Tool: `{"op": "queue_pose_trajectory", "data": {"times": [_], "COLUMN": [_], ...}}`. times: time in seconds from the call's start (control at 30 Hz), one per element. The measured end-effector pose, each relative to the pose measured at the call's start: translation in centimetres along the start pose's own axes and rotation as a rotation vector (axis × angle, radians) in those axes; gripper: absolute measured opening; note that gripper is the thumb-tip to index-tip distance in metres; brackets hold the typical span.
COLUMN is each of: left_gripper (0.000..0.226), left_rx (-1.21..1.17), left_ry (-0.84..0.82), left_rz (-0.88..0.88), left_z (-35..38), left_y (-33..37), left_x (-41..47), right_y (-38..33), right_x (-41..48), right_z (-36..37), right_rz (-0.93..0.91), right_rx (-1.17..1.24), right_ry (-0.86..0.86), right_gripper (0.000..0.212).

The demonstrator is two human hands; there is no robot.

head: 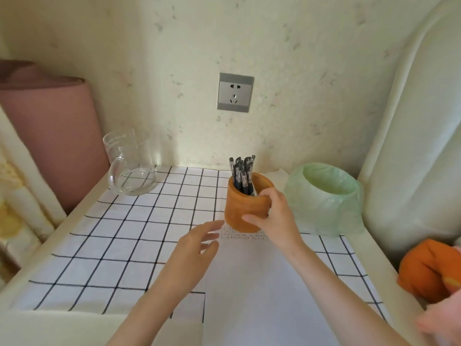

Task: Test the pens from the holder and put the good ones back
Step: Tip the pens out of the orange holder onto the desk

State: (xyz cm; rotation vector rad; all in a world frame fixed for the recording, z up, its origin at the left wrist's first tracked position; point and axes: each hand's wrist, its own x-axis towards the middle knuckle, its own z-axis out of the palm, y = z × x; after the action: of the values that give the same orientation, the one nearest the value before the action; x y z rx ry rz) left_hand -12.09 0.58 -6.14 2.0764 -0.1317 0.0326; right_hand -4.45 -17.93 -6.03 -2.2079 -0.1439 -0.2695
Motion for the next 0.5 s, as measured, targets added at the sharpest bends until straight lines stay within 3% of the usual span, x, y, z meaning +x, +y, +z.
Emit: {"op": "queue_pose_trajectory", "data": {"times": [0.17, 0.33, 0.5], "left_gripper": [0.040, 0.044, 0.092], "left_rx": [-0.017, -0.110, -0.040], "left_ry": [0.002, 0.070, 0.022], "left_rz": [0.018, 0.016, 0.120], "left_z": [0.1, -0.5, -0.1], "left_y": [-0.4, -0.5, -0.2], "left_x": [1.7, 3.3, 4.2], "right_y": [0.1, -0.8, -1.5], "right_x": [0.4, -1.1, -2.9], "right_z": [0.1, -0.6, -1.5], "right_rz": [0.011, -0.013, -0.005], "right_rx": [0.085, 0.230, 0.461], "right_ry": [0.094, 0.071, -0.008], "right_gripper": [0.034, 0.035, 0.042]}}
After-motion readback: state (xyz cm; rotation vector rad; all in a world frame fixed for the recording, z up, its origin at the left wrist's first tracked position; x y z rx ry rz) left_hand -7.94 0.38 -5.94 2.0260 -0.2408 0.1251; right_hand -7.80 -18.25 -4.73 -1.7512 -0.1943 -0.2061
